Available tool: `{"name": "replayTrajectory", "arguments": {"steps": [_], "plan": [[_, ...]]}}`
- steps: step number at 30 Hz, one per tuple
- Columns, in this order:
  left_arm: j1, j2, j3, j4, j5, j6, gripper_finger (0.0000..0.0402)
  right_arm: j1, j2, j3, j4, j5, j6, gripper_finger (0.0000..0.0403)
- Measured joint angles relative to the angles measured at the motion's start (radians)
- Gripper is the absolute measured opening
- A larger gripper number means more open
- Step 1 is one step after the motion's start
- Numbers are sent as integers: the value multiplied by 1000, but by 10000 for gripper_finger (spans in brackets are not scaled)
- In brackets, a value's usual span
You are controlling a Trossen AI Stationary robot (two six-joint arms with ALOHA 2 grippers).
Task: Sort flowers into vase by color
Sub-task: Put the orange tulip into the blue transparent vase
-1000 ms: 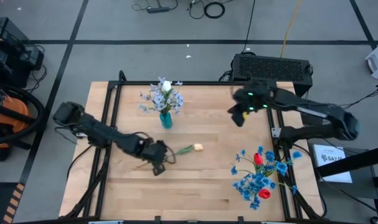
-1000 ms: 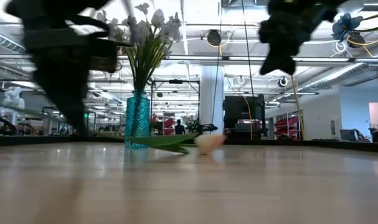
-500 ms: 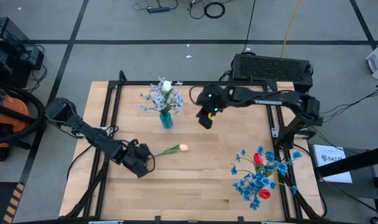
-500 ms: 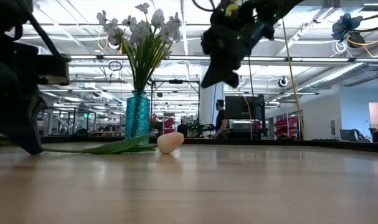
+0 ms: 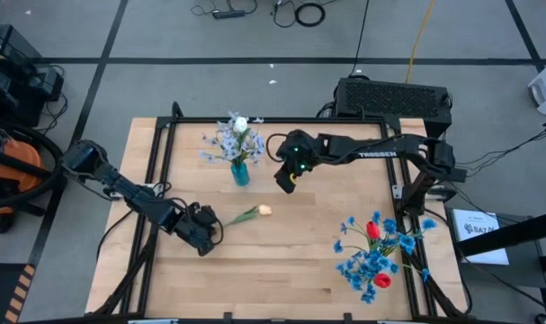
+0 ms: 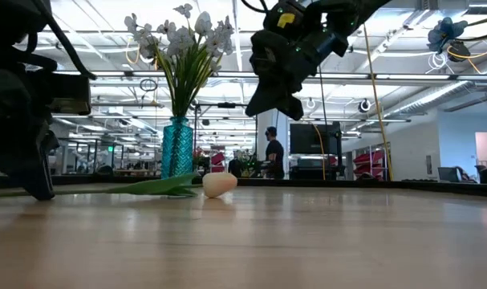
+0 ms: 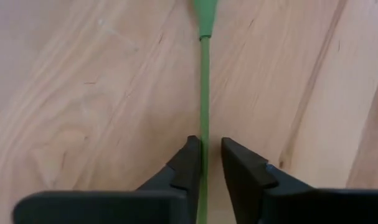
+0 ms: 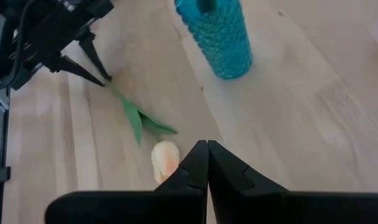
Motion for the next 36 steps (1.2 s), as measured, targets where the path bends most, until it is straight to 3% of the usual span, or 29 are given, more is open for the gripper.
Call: {"name": "replayTrajectory", "arguments": {"steps": [7, 11, 19, 27, 36], "plan": [[4, -11, 17, -2, 54, -10, 129, 7, -6, 0, -71, -1, -32, 0], [48, -41, 50, -3, 62, 14, 142, 4, -6, 0, -143, -3, -71, 0], [188, -44, 112, -7, 61, 170, 143, -31, -6, 0, -166, -7, -138, 0], [401, 21, 129, -21, 236, 234, 129, -41, -6, 0, -169, -8, -187, 0], [438, 175, 320, -24, 257, 406, 93, -51, -6, 0, -243, -12, -293, 0]]}}
